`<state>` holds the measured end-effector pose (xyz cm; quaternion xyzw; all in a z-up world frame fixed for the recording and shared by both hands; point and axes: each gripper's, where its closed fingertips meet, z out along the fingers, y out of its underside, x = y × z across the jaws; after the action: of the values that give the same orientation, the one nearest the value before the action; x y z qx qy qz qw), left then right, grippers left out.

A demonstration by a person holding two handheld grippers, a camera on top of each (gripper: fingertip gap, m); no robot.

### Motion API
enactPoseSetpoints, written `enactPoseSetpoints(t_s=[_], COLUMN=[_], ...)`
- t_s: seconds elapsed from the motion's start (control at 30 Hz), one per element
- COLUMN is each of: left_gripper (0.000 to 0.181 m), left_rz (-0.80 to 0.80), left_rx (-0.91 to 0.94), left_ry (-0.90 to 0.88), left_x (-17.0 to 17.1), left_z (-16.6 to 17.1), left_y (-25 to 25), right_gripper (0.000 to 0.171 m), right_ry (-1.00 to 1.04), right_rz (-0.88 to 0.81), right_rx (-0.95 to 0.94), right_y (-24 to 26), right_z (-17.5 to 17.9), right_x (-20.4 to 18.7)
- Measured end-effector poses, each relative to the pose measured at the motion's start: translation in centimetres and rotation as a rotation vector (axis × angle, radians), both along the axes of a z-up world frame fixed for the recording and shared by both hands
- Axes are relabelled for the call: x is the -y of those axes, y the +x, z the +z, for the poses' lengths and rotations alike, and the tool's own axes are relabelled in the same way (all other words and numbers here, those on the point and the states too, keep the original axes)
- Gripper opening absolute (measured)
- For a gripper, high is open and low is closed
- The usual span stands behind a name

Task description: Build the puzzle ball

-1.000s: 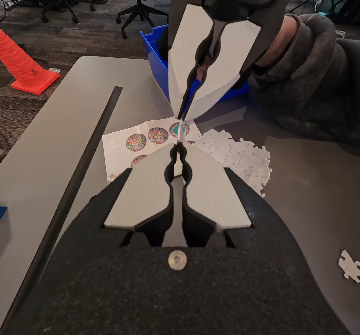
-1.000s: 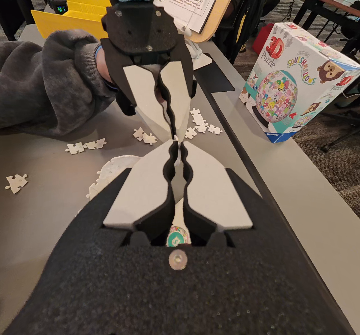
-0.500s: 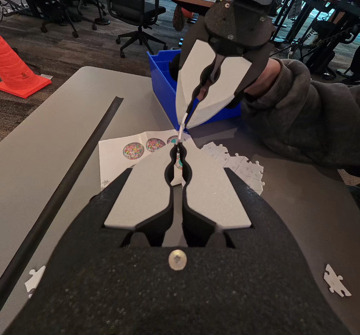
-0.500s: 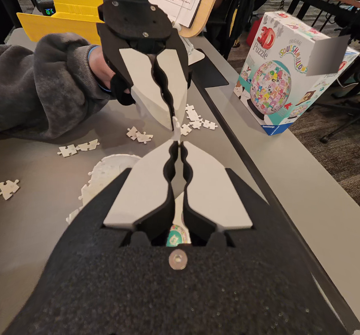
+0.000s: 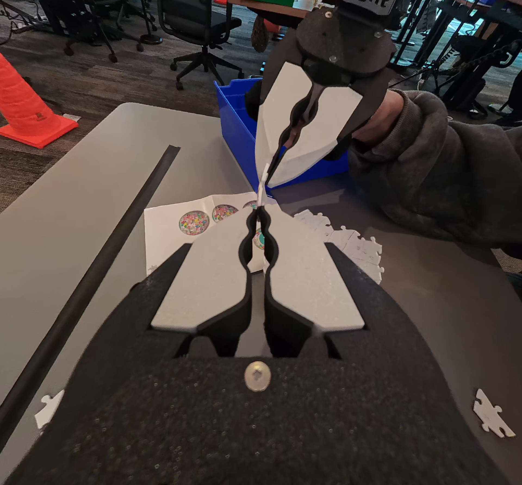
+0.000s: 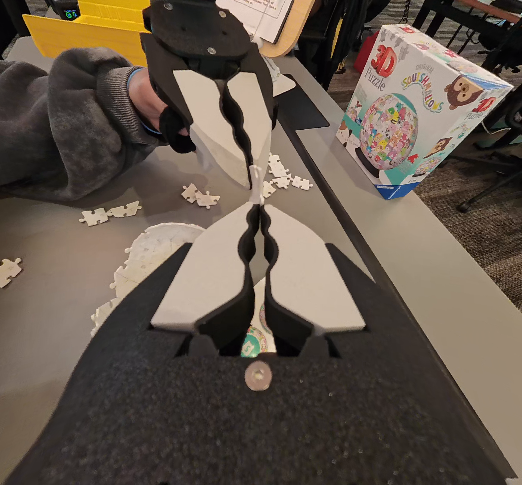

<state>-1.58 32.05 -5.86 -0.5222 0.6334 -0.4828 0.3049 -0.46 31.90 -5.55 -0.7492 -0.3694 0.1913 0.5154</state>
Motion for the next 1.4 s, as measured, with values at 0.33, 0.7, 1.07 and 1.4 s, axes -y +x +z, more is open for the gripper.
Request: enactPoseSetpoints(t_s=[0.33,0.7,1.07,1.4], left_gripper=[0.002,0.002,0.003,0.0], left_rz=[0.01,0.003,-0.025,-0.008], left_rx=[0.011,0.015,0.033,-0.192], left_ry=[-0.019,-0.022,-0.014,-0.064], left_x=[-0.3,-0.1,0.4,-1.7], left_z=[0.1,0.1,0.0,-4.5], left_y=[0.1,0.2,0.1,-0.9], right_gripper=[0.01,0.009,0.002,0.002], right_ry=[0.001,0.015,0.059,-0.016], right_rz=[0.012,0.005,0.02,0.225], right_rx=[-0.012,-0.041,0.05,0.572], right_y=[-0.3,0.0,0.0,-1.5], right_z=[0.1,0.7,0.4,-5.5], right_x=[0.1,0.0,0.4,4.4])
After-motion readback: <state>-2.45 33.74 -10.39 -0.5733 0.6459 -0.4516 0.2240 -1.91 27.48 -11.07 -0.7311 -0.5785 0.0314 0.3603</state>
